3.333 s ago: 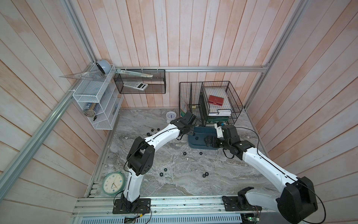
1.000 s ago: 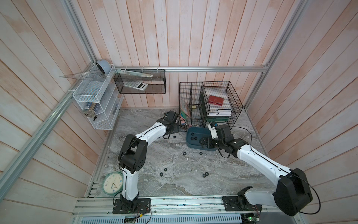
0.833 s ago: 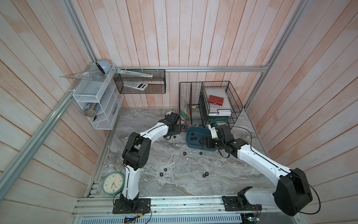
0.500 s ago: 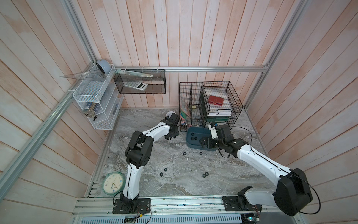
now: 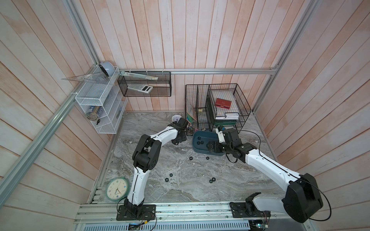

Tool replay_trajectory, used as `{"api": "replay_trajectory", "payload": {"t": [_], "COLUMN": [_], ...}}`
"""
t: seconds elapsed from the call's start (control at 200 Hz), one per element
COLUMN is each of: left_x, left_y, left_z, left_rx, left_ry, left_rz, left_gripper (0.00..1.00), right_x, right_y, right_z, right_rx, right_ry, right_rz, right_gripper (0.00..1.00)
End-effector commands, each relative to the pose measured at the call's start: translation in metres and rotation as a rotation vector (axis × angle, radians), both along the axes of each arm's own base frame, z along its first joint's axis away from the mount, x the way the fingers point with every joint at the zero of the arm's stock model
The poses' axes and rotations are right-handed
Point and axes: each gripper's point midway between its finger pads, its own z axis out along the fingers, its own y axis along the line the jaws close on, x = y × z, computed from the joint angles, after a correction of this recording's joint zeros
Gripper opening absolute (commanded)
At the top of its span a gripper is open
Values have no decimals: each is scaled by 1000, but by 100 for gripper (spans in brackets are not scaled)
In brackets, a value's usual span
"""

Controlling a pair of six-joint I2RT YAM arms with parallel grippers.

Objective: Put the nuts on the desktop into the storage box
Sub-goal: Pick up the nut from the center of the board.

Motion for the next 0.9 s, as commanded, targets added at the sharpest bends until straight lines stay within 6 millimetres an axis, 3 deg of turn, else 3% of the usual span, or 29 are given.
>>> {"api": "replay_trajectory", "payload": {"t": [0.0, 0.215, 0.325, 0.5, 0.57, 0.895], "left_x": [-2, -4, -5, -7, -7, -6], "left_y": [-3, -5, -5, -5, -4, -7], "left_z": [-9, -16, -16, -13, -12, 13], "left_rx": [16, 23, 27, 29, 29, 31], "left_ry": [24, 36, 40, 35, 33, -18], "left_rz": [-11, -19, -23, -22, -24, -40], "left_gripper": [50, 46, 32, 30, 23, 20], "right_x": [0, -2, -3, -3, -3, -5], "right_y": [-1, -2, -3, -4, -4, -7], "right_z": [7, 6, 7, 8, 8, 10], "right_rx": [-11, -11, -11, -11, -11, -13], "right_ry": [-23, -22, -23, -27, -28, -33], "right_rz": [4, -1, -2, -4, -4, -14], "right_gripper": [98, 98, 98, 98, 98, 98]}}
